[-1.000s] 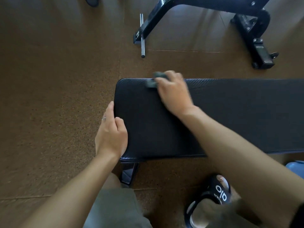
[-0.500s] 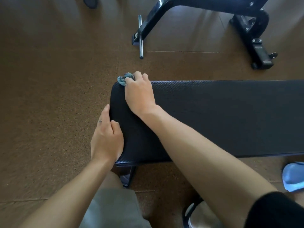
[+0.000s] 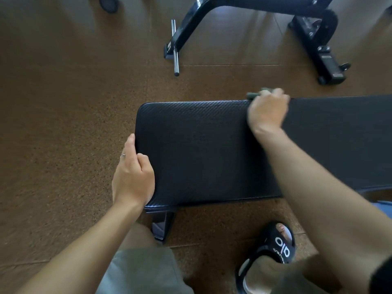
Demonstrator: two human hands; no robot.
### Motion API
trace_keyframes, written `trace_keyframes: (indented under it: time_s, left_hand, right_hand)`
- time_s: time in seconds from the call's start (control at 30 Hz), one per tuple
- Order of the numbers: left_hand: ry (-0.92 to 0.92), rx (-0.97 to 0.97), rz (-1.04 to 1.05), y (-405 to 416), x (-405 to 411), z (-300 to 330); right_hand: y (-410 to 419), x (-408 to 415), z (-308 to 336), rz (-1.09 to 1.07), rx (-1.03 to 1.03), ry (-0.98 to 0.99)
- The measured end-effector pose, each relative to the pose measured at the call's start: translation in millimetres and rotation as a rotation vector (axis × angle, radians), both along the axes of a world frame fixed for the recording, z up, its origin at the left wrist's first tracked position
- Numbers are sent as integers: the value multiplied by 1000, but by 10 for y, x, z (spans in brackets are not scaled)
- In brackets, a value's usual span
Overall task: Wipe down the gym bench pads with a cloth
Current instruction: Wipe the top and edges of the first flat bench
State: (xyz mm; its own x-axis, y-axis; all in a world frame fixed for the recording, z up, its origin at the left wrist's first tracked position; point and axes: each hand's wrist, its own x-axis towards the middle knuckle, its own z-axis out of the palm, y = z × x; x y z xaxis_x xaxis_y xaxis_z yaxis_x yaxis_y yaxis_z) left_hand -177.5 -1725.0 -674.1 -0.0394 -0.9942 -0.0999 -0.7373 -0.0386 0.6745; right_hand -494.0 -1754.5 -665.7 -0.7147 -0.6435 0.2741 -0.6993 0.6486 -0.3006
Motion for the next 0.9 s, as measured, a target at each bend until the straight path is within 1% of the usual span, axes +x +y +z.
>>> trace_keyframes:
  time_s: [0.1,0.17,0.27,0.33,0.43,0.53,0.6,0.63,0.67,0.73,0.77,0.8,0.83,0.9]
  left_hand:
    - [-3,7,0,8,-7,14]
    - [0,18,4,12,-5,18]
    - [33,36,4,24,3,25]
    - [64,39,7,22,2,26]
    - [109,58,28,6,5,44]
    - [198,103,78,14,39,55]
    - [250,128,99,29,43,67]
    - [264,137,99,41,44,78]
    - [276,144,94,44,36,92]
    - [328,173,114,42,22,117]
    - [367,197,127,40,18,133]
    - [428,222,147,29,20,136]
    - [501,260,182,19,27,147]
    - [681,361,290,-17,36,160]
  right_hand:
    - [-282,957,-4,277,-15,-5]
    - [-366,1555,44,422,-28,-33]
    - [-380,2048,25,622,-3,-51]
    - [-318,2039,-5,781,-7,-41]
    - [0,1810,-17,1002,-50,-92]
    - [527,1456,-9,1110,-62,-76]
    - [727,1114,-30,1116,-92,-16]
    - [712,941,-53,1067,-109,24]
    - [633,795,-78,961,-131,58]
    - [320,670,-110,646,-157,49]
    - [139,722,-128,530,-163,11]
    - [-35,856,-158,480,-157,-19]
    - [-172,1061,-172,482,-141,-42]
    - [-312,1531,-153,577,-116,-51]
